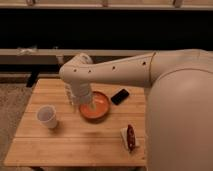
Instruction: Move the arm in a circular motion
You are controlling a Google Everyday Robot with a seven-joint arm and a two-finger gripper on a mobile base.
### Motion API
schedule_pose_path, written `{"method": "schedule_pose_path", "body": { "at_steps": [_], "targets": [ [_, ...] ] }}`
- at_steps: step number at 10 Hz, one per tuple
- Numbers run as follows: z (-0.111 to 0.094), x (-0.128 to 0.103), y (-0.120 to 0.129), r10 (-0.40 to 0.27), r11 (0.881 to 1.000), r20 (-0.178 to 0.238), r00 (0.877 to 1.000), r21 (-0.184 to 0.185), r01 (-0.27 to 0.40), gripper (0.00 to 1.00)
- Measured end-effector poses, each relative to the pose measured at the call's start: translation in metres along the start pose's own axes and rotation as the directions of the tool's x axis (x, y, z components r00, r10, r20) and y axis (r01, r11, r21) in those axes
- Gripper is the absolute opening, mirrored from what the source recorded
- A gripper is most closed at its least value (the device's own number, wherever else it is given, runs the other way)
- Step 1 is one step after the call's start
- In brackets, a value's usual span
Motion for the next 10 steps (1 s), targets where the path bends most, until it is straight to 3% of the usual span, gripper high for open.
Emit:
{"method": "schedule_pose_path", "body": {
  "at_steps": [3, 6, 7, 10],
  "targets": [
    [-0.004, 0.0, -0.032, 0.096, 0.995, -0.011, 0.995, 0.034, -0.096, 0.65],
    [-0.011, -0.002, -0.113, 0.227, 0.972, -0.002, 0.974, 0.059, -0.226, 0.65],
    [-0.014, -0.013, -0.148, 0.264, 0.962, 0.007, 0.965, 0.063, -0.264, 0.65],
    [-0.02, -0.062, -0.204, 0.307, 0.95, 0.031, 0.951, 0.048, -0.308, 0.65]
  ]
}}
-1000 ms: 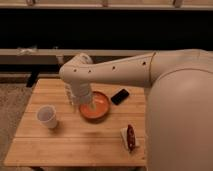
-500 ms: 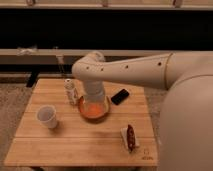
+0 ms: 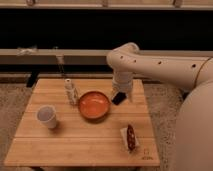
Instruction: Move the arm in a circular motion
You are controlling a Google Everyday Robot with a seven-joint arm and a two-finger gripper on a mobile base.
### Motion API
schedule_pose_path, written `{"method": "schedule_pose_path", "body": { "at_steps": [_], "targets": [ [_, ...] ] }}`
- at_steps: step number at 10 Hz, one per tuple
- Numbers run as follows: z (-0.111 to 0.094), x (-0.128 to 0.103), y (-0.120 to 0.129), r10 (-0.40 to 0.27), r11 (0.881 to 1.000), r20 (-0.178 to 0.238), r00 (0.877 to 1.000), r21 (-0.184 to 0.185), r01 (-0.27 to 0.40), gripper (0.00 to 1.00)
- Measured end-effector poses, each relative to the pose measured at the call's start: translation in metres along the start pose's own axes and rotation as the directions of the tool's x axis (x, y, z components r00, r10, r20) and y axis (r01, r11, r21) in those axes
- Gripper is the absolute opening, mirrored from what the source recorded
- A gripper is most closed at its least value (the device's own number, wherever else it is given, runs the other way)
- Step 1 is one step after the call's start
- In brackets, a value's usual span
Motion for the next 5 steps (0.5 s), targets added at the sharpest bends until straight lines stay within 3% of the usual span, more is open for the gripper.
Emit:
{"method": "schedule_pose_path", "body": {
  "at_steps": [1, 3, 5],
  "targets": [
    [0.0, -0.033, -0.005, 0.006, 1.0, 0.001, 1.0, -0.007, -0.006, 0.65],
    [0.001, -0.071, -0.004, -0.002, 1.0, 0.002, 1.0, -0.012, 0.002, 0.65],
    [0.001, -0.113, 0.02, -0.037, 0.999, 0.002, 0.999, -0.016, 0.037, 0.65]
  ]
}}
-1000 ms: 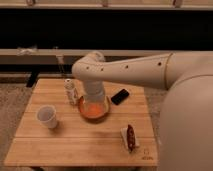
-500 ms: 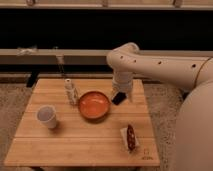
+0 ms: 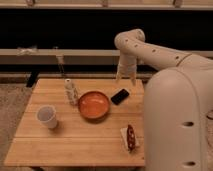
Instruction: Move the arm in a circular motion
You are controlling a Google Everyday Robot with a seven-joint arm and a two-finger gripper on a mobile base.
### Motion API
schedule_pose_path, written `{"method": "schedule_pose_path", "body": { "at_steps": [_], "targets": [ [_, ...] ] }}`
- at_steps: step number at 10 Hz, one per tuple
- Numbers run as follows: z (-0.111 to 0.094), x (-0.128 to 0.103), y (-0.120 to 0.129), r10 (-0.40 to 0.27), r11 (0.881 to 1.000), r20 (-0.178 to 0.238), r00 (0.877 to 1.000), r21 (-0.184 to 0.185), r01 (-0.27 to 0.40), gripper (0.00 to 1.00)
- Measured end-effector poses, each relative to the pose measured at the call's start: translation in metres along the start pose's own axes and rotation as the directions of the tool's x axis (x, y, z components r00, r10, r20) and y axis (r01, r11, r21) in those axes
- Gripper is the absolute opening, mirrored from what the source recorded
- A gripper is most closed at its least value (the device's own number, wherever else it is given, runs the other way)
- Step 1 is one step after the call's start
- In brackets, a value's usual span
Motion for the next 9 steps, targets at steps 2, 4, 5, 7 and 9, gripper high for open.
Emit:
{"method": "schedule_pose_path", "body": {
  "at_steps": [2, 4, 5, 7, 9],
  "targets": [
    [-0.002, -0.022, 0.039, -0.054, 0.999, 0.003, 0.999, 0.0, 0.054, 0.65],
    [-0.004, -0.033, 0.079, -0.116, 0.993, 0.006, 0.993, -0.002, 0.116, 0.65],
    [-0.006, -0.036, 0.105, -0.162, 0.987, 0.009, 0.987, -0.003, 0.162, 0.65],
    [-0.01, -0.029, 0.164, -0.275, 0.961, 0.01, 0.961, -0.008, 0.275, 0.65],
    [-0.014, 0.004, 0.209, -0.389, 0.921, 0.007, 0.921, -0.016, 0.389, 0.65]
  ]
}}
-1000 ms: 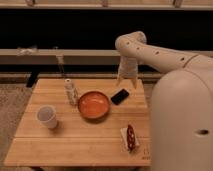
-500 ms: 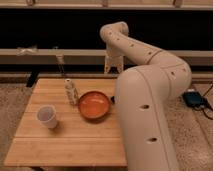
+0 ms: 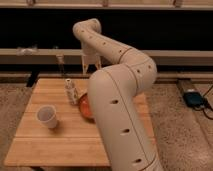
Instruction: Move the arm in a circular motion
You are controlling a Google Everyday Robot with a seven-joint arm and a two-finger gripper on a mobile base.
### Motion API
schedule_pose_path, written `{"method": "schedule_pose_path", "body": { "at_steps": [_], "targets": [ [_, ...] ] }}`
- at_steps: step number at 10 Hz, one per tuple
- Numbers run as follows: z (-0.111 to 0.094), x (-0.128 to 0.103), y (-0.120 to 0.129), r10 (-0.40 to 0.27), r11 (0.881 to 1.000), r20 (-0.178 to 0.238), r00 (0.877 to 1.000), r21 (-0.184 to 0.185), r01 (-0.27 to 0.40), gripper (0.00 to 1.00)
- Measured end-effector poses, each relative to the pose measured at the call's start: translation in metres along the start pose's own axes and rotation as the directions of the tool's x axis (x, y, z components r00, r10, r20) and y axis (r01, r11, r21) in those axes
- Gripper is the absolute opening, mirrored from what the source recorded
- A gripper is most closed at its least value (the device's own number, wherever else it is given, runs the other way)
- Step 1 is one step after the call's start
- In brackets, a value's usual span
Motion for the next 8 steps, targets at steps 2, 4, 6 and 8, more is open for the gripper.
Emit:
{"method": "schedule_pose_path", "body": {
  "at_steps": [2, 4, 6, 8],
  "targets": [
    [-0.007, 0.019, 0.04, -0.087, 0.996, 0.008, 0.996, -0.013, 0.087, 0.65],
    [-0.023, 0.049, 0.09, -0.204, 0.978, 0.019, 0.979, -0.035, 0.204, 0.65],
    [-0.036, 0.075, 0.126, -0.294, 0.954, 0.028, 0.955, -0.053, 0.295, 0.65],
    [-0.049, 0.106, 0.158, -0.377, 0.923, 0.036, 0.926, -0.074, 0.379, 0.65]
  ]
}}
